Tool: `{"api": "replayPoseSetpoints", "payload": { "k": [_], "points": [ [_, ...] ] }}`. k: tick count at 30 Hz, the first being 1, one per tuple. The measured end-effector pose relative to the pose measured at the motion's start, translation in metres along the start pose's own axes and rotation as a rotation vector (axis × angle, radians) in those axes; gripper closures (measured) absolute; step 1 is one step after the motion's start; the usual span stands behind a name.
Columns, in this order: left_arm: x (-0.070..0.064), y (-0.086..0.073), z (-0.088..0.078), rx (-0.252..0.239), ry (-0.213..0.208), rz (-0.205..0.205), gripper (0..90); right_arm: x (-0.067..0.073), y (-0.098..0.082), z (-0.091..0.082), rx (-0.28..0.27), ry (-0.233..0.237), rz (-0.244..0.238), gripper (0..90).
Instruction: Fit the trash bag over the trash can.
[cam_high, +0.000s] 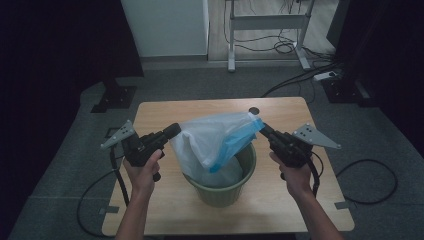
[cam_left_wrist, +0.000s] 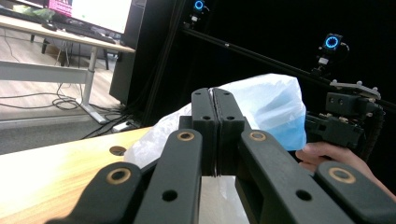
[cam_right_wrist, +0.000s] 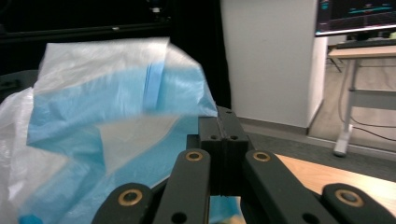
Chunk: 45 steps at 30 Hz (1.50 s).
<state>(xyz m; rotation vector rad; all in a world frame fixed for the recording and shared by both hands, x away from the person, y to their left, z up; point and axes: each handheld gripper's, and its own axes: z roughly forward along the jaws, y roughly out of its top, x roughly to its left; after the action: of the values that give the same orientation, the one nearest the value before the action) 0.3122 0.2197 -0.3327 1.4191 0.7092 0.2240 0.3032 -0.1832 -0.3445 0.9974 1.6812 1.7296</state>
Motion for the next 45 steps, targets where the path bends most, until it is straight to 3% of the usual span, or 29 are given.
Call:
{"api": "replayPoseSetpoints", "payload": {
  "k": [7,12,17,27,34,37,40,45],
  "points": [
    [0.002,0.006,0.009,0.013,-0.014,0.003,89.1,-0.017,0.014,-0.012,0.012,-0.072,-0.026,89.6],
    [0.001,0.015,0.019,-0.004,-0.057,-0.002,89.2,-0.015,0.034,-0.022,-0.026,-0.097,-0.068,89.5],
    [0.0,0.017,0.024,0.007,-0.059,0.003,89.2,-0.015,0.045,-0.028,-0.044,-0.103,-0.074,89.5],
    [0.012,-0.007,0.014,0.053,-0.017,-0.031,89.1,-0.025,0.005,-0.006,0.054,-0.074,0.001,89.4],
    [0.014,-0.02,0.012,0.067,-0.006,-0.037,89.0,-0.024,-0.006,0.003,0.07,-0.059,0.015,89.1],
    [0.016,-0.023,0.011,0.063,0.008,-0.048,89.1,-0.025,-0.007,0.005,0.058,-0.045,0.035,78.4],
    [0.019,-0.025,0.011,0.049,0.022,-0.067,89.1,-0.023,-0.01,0.004,0.052,-0.069,0.066,58.2],
    [0.022,-0.027,0.01,0.033,0.03,-0.08,89.2,-0.008,-0.033,-0.012,0.037,-0.051,0.098,51.7]
  ]
}}
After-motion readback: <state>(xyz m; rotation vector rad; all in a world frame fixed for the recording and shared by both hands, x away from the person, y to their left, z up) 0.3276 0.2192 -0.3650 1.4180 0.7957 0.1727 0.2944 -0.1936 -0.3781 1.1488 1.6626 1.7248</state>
